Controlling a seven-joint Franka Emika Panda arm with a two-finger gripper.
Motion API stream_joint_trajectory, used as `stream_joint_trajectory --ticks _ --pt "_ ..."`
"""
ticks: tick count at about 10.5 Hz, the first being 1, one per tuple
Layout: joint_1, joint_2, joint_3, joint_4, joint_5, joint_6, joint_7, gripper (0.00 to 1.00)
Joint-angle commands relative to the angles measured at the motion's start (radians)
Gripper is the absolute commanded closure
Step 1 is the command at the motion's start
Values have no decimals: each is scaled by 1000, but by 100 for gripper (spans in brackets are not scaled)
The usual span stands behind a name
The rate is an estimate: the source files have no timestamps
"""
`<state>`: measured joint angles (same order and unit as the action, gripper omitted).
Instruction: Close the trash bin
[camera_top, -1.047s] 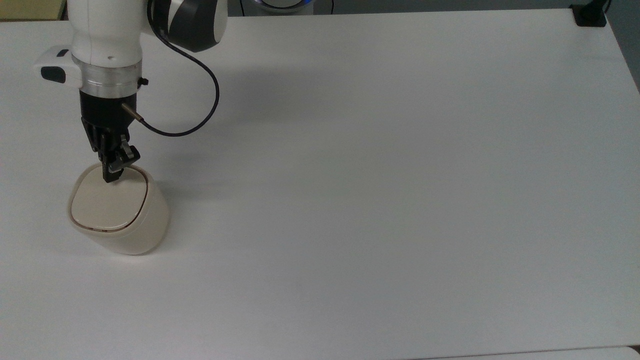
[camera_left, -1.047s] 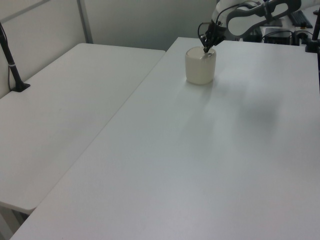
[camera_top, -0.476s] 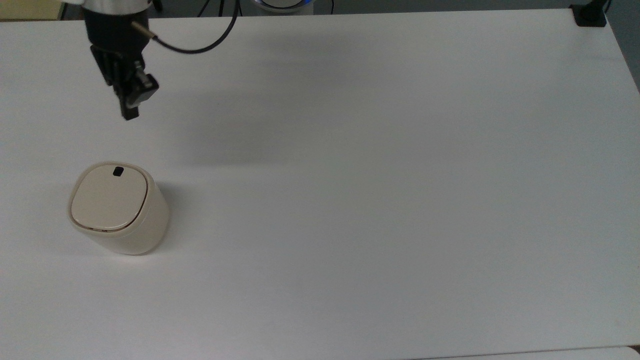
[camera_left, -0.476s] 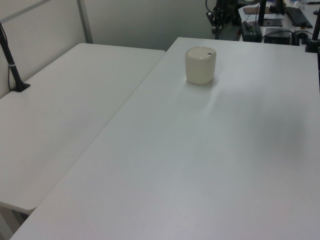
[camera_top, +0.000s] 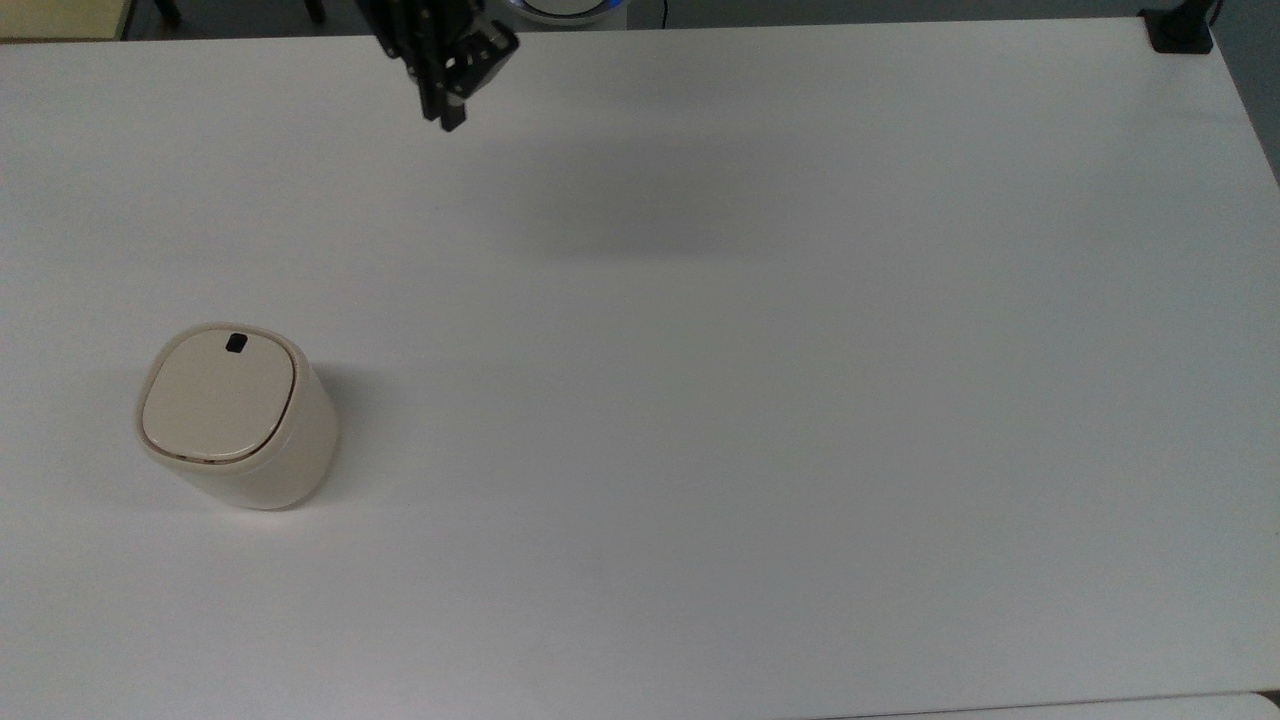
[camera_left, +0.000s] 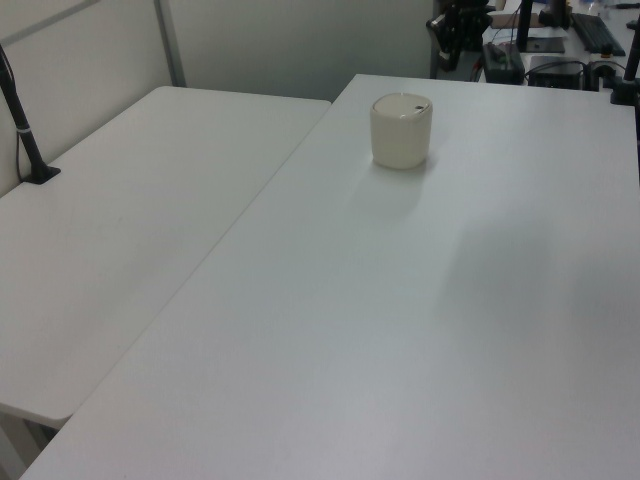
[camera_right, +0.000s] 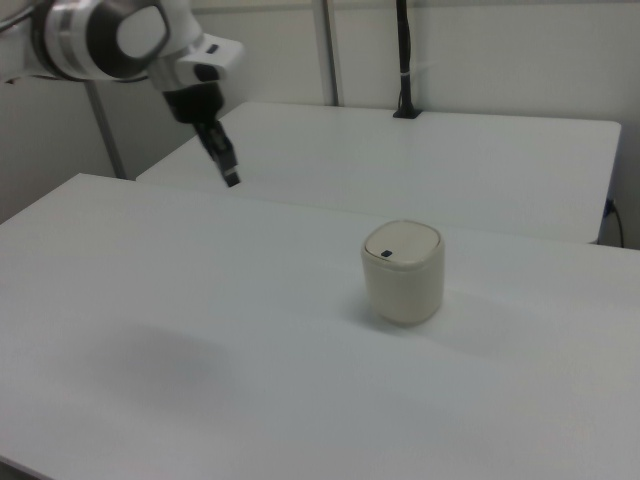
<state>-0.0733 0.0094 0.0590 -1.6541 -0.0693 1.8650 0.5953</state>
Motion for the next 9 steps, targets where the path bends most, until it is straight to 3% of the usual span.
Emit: stream_joint_trajectory --ticks 1,4,7,8,9 --pt "52 -69 2 -27 72 -143 -84 2" --pt "87 -68 1 -27 74 -184 -213 0" --pt "89 -54 -11 -21 57 -175 -458 0" --pt "110 -51 -37 -20 57 -159 -483 0" --pt "175 -37 -109 -20 57 -136 -483 0"
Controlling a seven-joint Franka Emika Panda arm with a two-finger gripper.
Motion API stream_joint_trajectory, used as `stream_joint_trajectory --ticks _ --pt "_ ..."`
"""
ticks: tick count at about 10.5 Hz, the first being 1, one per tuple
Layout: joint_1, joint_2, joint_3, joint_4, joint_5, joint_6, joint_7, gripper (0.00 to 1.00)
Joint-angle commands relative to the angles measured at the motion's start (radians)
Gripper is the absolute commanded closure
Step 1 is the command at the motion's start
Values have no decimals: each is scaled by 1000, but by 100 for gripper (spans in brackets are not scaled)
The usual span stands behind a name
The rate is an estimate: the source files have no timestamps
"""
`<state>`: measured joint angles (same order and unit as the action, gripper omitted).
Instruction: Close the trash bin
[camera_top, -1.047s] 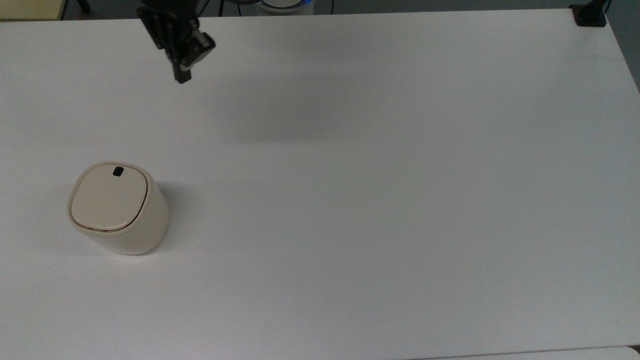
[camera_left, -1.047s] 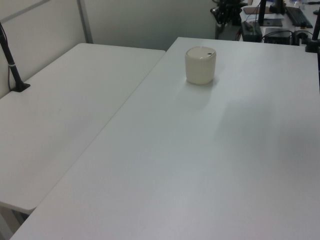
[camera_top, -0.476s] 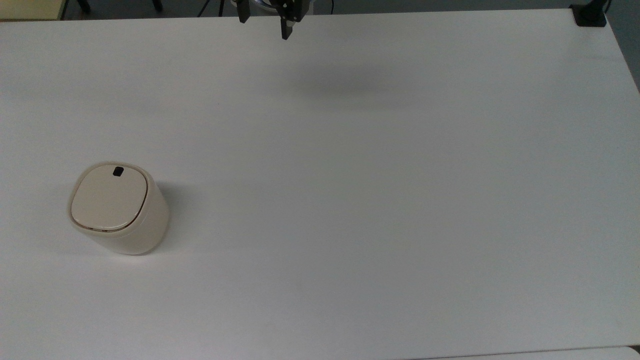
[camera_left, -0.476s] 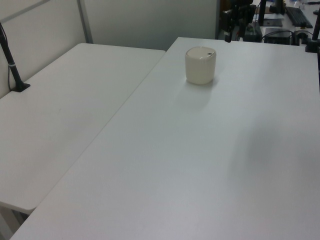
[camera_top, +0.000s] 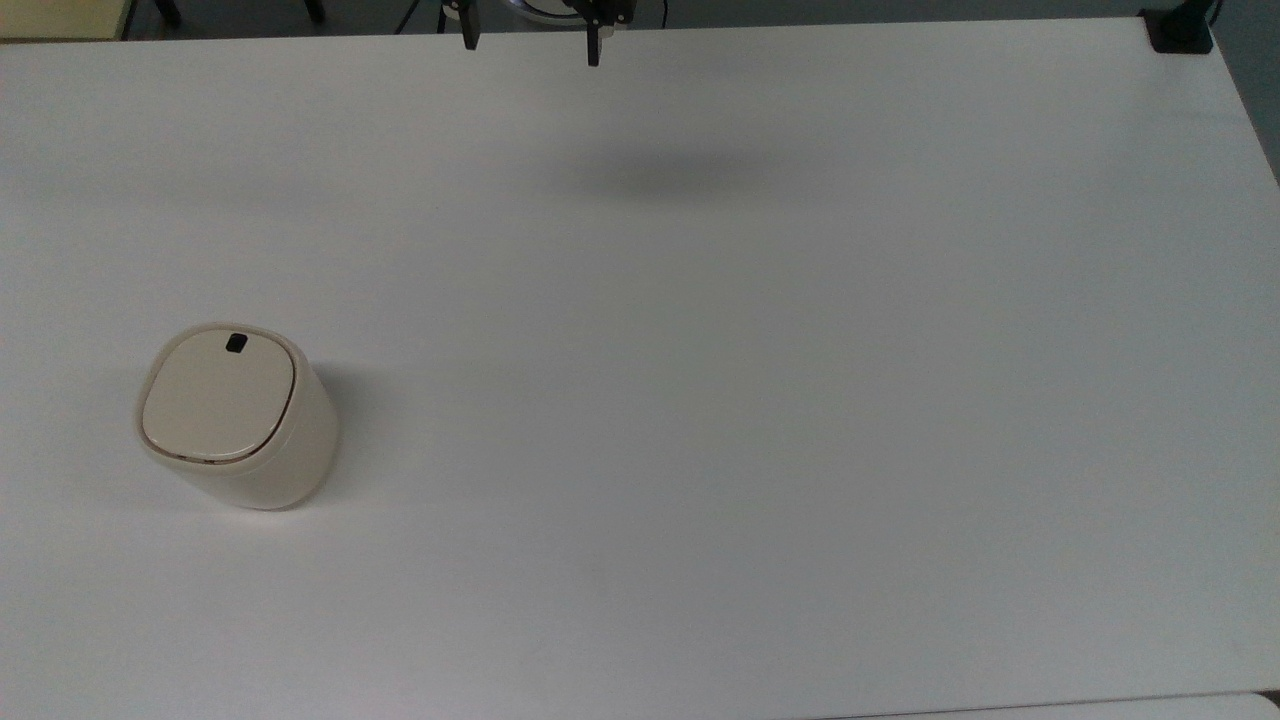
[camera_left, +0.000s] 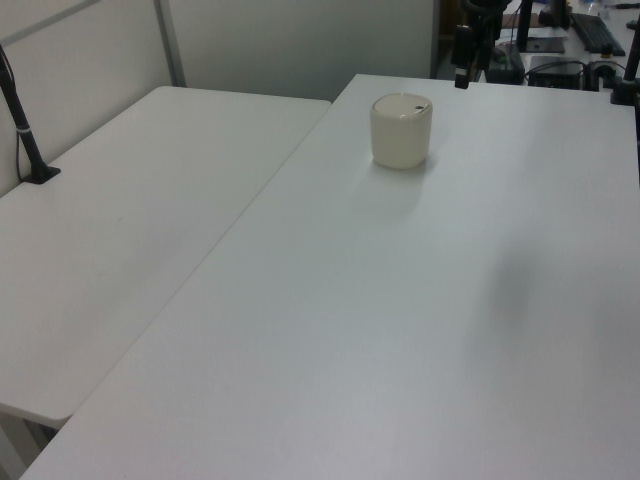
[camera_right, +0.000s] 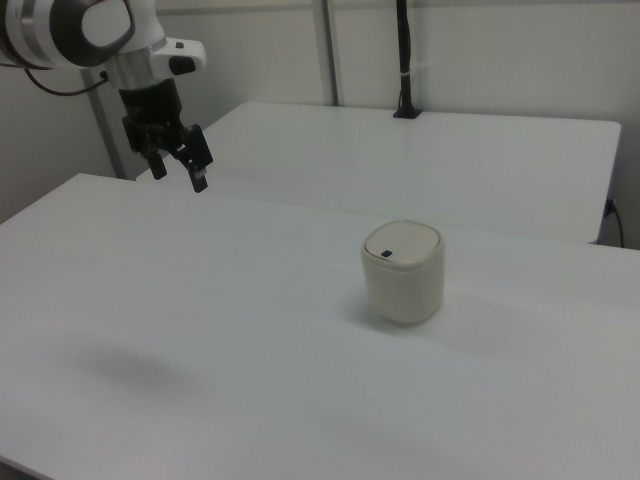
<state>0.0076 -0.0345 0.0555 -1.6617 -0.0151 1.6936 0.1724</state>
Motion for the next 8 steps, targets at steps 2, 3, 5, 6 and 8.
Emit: stream_joint_trajectory --ticks 2,3,5,6,8 --pt "111 16 -128 -12 4 40 -114 0" --pt "109 15 -128 -10 9 38 -160 0" --pt "103 16 -128 -10 18 38 -182 0" --pt "103 15 -128 -9 18 38 -182 0" --pt "103 16 -128 5 17 37 -182 0"
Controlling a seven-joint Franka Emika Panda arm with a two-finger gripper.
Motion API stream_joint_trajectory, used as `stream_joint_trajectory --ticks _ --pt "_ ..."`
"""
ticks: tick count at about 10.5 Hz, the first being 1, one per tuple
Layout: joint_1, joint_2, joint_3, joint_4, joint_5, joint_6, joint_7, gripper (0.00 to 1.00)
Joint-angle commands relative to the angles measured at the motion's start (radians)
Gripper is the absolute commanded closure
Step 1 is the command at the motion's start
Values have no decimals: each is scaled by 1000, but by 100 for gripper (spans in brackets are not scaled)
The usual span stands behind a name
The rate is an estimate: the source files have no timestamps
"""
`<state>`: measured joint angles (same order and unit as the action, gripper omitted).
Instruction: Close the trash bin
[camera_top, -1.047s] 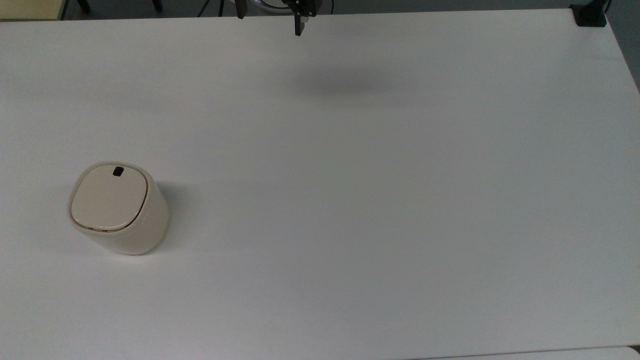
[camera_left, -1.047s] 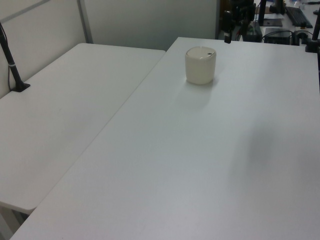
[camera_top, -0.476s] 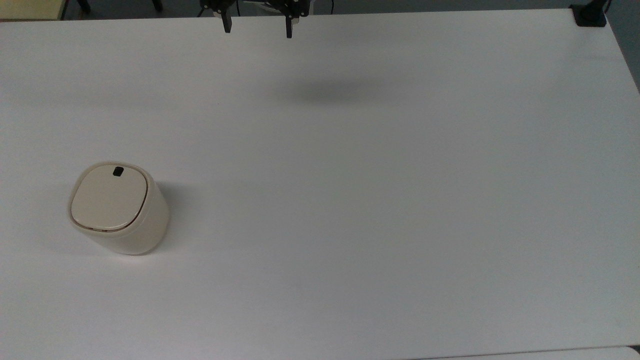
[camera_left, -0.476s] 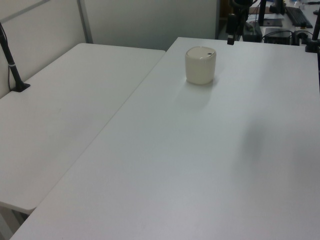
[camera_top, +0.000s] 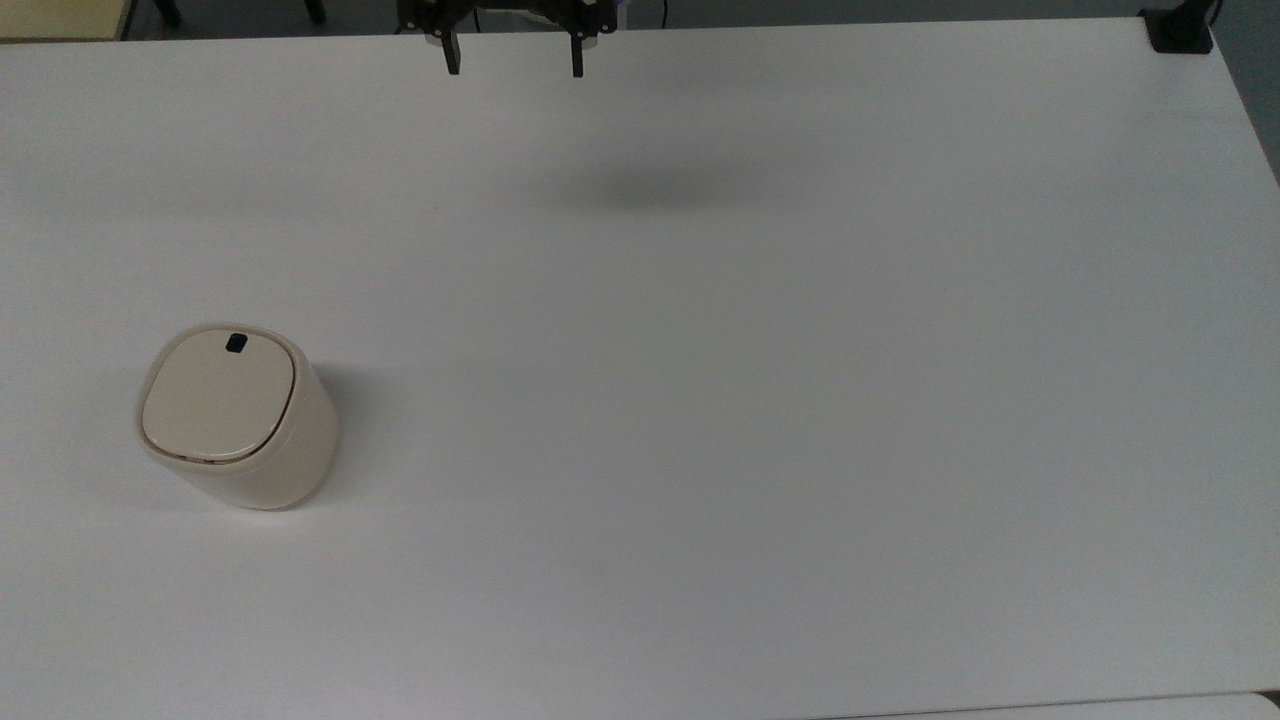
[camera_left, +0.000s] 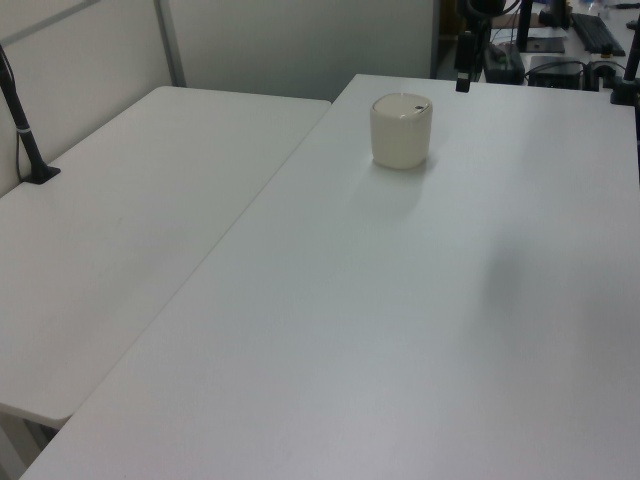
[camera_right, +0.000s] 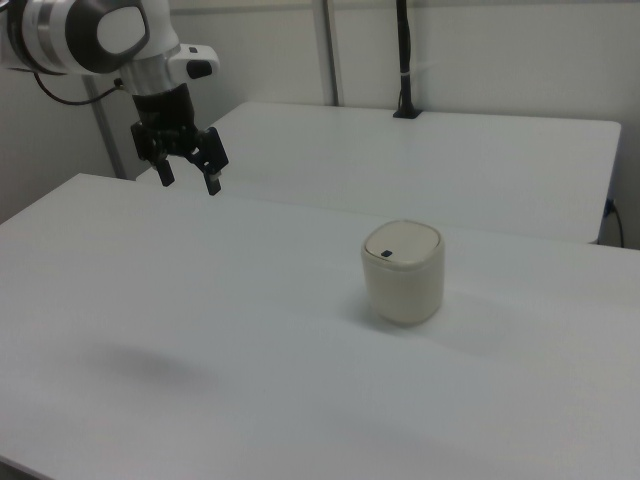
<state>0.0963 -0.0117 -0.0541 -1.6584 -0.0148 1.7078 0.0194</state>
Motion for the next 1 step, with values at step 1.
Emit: stream_joint_trajectory --ticks 1 --pt "14 -7 -18 2 16 22 -29 0"
